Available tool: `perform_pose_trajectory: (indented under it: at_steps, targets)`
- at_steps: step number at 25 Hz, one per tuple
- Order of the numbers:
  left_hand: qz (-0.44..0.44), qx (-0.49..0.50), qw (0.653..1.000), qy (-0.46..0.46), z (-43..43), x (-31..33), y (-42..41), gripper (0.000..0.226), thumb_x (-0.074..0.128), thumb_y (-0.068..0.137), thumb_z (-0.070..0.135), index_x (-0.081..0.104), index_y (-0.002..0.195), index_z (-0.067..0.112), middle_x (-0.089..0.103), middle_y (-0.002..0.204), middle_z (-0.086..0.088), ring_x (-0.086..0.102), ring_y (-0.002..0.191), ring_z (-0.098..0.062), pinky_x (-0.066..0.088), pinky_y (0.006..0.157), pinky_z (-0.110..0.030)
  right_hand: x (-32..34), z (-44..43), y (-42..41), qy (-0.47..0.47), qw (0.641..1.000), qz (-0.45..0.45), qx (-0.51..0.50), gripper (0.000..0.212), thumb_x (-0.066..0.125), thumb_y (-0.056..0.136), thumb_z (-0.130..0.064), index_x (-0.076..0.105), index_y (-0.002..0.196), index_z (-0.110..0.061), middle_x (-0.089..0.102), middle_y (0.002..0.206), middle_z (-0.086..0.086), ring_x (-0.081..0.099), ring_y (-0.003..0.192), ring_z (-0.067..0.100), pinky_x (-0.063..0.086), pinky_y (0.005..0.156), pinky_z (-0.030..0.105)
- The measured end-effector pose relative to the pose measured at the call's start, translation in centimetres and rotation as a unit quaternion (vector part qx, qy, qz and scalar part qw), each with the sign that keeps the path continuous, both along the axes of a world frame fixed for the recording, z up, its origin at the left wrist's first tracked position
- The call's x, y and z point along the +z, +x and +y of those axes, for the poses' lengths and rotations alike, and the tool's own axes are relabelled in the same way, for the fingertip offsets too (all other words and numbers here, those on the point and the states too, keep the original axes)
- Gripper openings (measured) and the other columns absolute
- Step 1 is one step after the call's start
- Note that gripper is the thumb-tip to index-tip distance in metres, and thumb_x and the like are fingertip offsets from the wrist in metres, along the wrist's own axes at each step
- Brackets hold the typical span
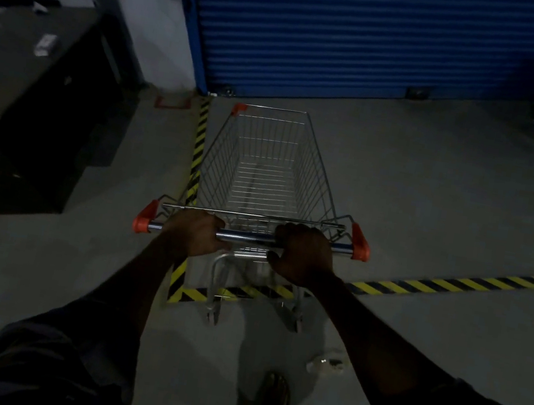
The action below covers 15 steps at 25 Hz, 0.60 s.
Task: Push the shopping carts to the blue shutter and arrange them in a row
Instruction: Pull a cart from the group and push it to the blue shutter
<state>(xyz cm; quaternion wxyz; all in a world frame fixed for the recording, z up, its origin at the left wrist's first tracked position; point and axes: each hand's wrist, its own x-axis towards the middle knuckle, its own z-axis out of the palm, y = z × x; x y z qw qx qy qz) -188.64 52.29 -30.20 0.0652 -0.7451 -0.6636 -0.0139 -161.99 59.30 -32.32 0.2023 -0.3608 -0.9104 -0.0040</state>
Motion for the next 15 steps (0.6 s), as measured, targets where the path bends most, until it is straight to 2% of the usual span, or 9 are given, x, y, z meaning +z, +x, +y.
perform_pose_trajectory:
  at_steps: [2,3,5,8,12,15]
  targets:
    - [0.025,0.036,0.999,-0.006,3.5,-0.2,-2.2,0.043,0.043,0.073,0.054,0.068,0.070,0.019,0.071,0.071,-0.003,0.070,0.066,-0.031,0.058,0.060,-0.038,-0.2,3.9,-2.3,0.016,1.000,-0.004,0.006,0.046,0.050,0.085,-0.064,0.066,0.096,-0.022,0.068,0.087,-0.001,0.067,0.081,0.024,0.051,0.068,0.034]
    - [0.042,0.065,0.997,-0.009,5.1,-0.3,-3.0,0.041,0.045,0.073,0.052,0.068,0.072,0.018,0.070,0.072,-0.004,0.070,0.067,-0.032,0.058,0.062,-0.040,-0.2,5.8,-3.4,0.013,1.000,-0.002,0.008,0.046,0.051,0.088,-0.065,0.066,0.096,-0.022,0.068,0.088,-0.002,0.067,0.081,0.023,0.051,0.069,0.034]
    - [0.073,0.156,0.985,-0.023,8.0,0.0,-3.7,0.033,0.062,0.075,0.050,0.069,0.082,0.019,0.071,0.079,-0.004,0.070,0.076,-0.032,0.054,0.074,-0.043,-0.2,9.4,-6.0,0.004,1.000,-0.006,0.009,0.043,0.054,0.092,-0.063,0.066,0.099,-0.021,0.070,0.091,0.000,0.068,0.083,0.025,0.052,0.072,0.037]
    - [0.055,0.229,0.972,-0.024,12.5,0.1,-5.8,0.032,0.082,0.070,0.043,0.070,0.087,0.018,0.070,0.082,-0.008,0.069,0.080,-0.034,0.051,0.080,-0.048,-0.1,14.4,-9.5,-0.016,0.999,-0.039,0.012,0.049,0.044,0.096,-0.066,0.063,0.106,-0.021,0.070,0.096,0.001,0.067,0.087,0.025,0.052,0.078,0.040]
    - [0.060,0.207,0.975,-0.057,17.8,-0.2,-10.0,0.035,0.086,0.062,0.042,0.069,0.079,0.017,0.068,0.077,-0.007,0.067,0.079,-0.036,0.050,0.076,-0.047,-0.6,20.0,-13.1,0.001,0.999,-0.031,0.009,0.050,0.044,0.096,-0.065,0.062,0.105,-0.020,0.070,0.095,0.002,0.067,0.086,0.026,0.053,0.078,0.041]
    - [0.057,0.181,0.981,-0.044,22.3,-0.5,-14.1,0.037,0.091,0.053,0.037,0.068,0.072,0.015,0.066,0.070,-0.007,0.066,0.071,-0.036,0.051,0.074,-0.049,-0.4,23.9,-17.1,-0.003,0.999,-0.038,0.002,0.046,0.048,0.096,-0.061,0.064,0.105,-0.018,0.070,0.096,0.004,0.067,0.089,0.029,0.053,0.079,0.042]
